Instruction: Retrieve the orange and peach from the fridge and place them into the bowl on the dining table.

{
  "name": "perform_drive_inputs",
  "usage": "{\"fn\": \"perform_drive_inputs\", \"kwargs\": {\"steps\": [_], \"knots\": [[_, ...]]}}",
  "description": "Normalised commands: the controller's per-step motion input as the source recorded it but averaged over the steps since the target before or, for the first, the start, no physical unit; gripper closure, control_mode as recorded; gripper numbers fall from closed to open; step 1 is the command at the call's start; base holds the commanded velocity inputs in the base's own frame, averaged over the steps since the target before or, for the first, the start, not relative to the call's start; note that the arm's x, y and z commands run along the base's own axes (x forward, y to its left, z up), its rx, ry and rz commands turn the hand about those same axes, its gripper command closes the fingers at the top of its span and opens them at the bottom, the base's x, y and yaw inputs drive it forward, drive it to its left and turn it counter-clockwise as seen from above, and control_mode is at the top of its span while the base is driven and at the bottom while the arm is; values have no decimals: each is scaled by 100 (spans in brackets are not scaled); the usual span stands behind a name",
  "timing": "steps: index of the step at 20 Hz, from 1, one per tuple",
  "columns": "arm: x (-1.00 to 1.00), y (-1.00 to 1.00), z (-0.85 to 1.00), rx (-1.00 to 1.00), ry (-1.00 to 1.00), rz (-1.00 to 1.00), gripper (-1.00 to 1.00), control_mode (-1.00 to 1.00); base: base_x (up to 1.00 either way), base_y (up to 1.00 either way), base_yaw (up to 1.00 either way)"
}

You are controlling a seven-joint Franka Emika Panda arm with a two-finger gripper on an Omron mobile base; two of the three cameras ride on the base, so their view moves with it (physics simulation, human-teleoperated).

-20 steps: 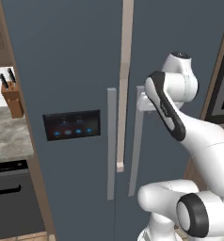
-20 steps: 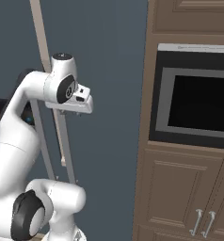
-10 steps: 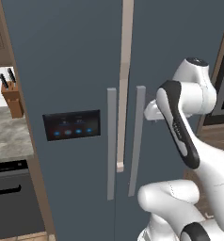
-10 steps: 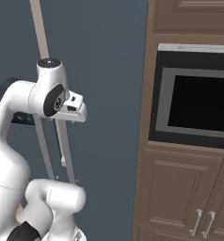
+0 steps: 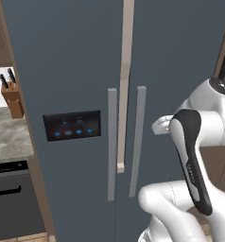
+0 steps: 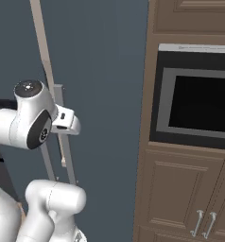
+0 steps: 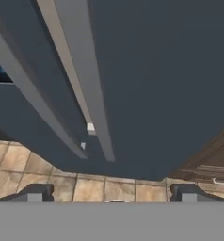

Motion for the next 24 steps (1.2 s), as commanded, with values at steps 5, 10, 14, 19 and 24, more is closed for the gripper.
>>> {"fn": "perform_drive_inputs", "kwargs": {"steps": [5,10,14,19,24], "knots": [[-30,-4,0,0,-23,-2,-100,-100,0,0,0],[-8,0,0,0,-11,0,-100,-100,0,0,0],[0,0,0,0,0,0,-100,100,0,7,0],[0,0,0,0,0,0,-100,100,-9,0,0],[0,0,0,0,0,0,-100,100,-40,7,0]]}}
